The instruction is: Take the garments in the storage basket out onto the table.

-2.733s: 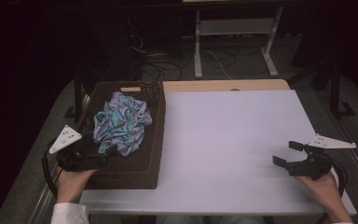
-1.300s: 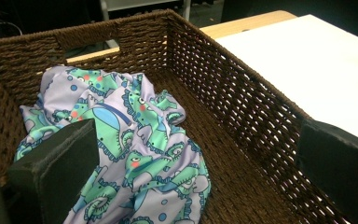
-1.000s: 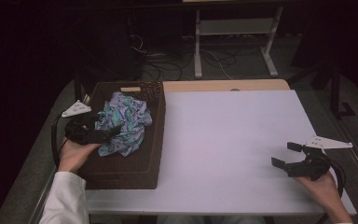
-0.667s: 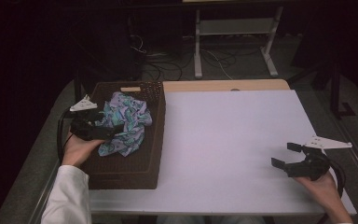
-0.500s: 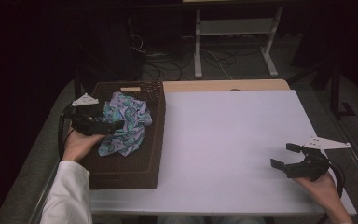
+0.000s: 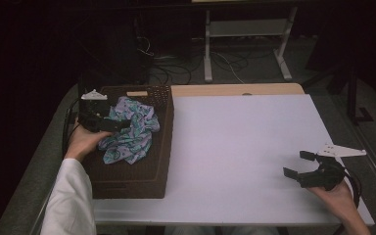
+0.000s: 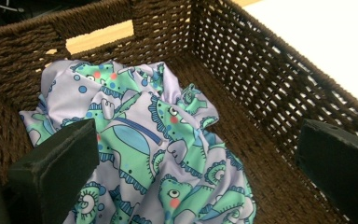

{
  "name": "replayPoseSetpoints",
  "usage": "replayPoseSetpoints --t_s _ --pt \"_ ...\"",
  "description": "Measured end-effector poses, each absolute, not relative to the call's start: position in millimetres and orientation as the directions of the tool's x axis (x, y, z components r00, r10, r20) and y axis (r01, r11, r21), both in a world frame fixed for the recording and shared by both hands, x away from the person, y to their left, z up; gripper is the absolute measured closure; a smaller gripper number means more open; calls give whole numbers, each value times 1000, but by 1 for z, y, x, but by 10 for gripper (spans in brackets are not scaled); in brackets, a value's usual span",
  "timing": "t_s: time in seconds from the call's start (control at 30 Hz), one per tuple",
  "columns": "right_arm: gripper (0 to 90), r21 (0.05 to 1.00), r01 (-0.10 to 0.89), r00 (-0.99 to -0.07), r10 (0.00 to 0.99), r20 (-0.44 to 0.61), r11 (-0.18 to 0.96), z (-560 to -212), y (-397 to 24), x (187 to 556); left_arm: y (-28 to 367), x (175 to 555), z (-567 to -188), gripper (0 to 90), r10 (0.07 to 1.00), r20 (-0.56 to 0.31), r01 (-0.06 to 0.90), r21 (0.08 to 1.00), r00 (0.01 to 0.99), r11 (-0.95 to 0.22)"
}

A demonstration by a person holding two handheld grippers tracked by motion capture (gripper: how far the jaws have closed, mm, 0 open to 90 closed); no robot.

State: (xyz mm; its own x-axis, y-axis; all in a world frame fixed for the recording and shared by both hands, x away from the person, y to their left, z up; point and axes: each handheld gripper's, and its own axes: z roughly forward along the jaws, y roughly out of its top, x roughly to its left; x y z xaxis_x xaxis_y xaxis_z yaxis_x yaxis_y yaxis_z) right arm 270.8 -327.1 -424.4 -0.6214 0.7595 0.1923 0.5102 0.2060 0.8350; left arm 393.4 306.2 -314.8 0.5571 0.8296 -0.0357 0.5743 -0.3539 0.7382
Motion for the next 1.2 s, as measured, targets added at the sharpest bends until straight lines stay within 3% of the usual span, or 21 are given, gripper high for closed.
replayPoseSetpoints --t_s 0.9,1.2 --pt "0 822 529 -621 756 208 209 -427 -325 272 309 454 -352 0 853 -116 700 632 509 -332" --pt "0 821 525 -628 754 195 226 -426 -324 271 302 465 -356 0 838 -95 704 598 537 -384"
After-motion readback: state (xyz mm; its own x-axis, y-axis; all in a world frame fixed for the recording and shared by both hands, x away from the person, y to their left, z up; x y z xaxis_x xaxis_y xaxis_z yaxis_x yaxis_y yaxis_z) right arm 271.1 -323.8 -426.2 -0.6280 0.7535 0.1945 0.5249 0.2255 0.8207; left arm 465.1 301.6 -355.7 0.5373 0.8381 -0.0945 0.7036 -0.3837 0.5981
